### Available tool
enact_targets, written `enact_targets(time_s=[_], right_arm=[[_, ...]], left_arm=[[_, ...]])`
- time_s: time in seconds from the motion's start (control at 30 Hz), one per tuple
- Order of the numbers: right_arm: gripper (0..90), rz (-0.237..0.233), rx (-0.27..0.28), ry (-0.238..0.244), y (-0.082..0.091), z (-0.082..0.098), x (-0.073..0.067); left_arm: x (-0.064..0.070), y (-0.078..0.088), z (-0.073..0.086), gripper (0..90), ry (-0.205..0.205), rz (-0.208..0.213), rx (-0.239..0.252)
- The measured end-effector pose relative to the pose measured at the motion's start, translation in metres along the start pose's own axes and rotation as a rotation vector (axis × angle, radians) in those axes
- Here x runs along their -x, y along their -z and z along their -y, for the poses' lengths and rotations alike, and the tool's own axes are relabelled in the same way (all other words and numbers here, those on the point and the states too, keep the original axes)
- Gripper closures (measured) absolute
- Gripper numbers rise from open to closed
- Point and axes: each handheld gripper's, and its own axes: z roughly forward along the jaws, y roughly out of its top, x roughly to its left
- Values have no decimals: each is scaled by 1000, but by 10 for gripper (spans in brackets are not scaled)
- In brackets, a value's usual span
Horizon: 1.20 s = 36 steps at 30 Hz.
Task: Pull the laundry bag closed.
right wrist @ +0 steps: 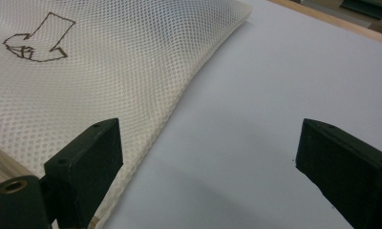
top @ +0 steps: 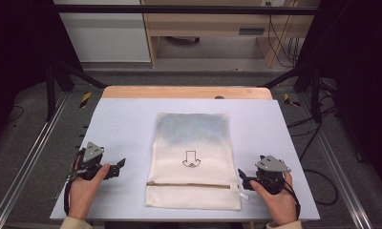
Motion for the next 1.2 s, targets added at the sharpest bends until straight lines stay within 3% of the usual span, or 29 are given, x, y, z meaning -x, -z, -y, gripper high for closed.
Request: enact_targets(time_s=[0.1,0.27,0.43,0.53,0.6,0.73,0.87,1.0,1.2], right_arm=[[95,-17,-30,12,0,-3,-5],[94,-30,-52,29,2,-12,-9],[101,-72,-88,41,0,-19,-13],[119,-94,-115,72,-4,-23,-17],[155,-133,-140,91,-9,-28,-24],[161,-164,-161,128,-14,-37,-33],[136,-210,-191,163,-21,-50,-44],[133,-245,-217,207,-30,-63,-53],[168,-296,-210,259,-38,-81,-67]], left_arm=[[4,10,0,62,4,4,18],[11,11,6,59,-61,2,-13],[12,11,8,58,-75,-2,-17],[11,7,8,56,-59,12,-26],[10,4,6,56,-67,-10,-28],[5,1,7,55,-59,-17,-51],[3,2,7,55,-41,-17,-38],[4,0,7,55,-53,-12,-40],[6,-1,6,52,-68,-3,-26]])
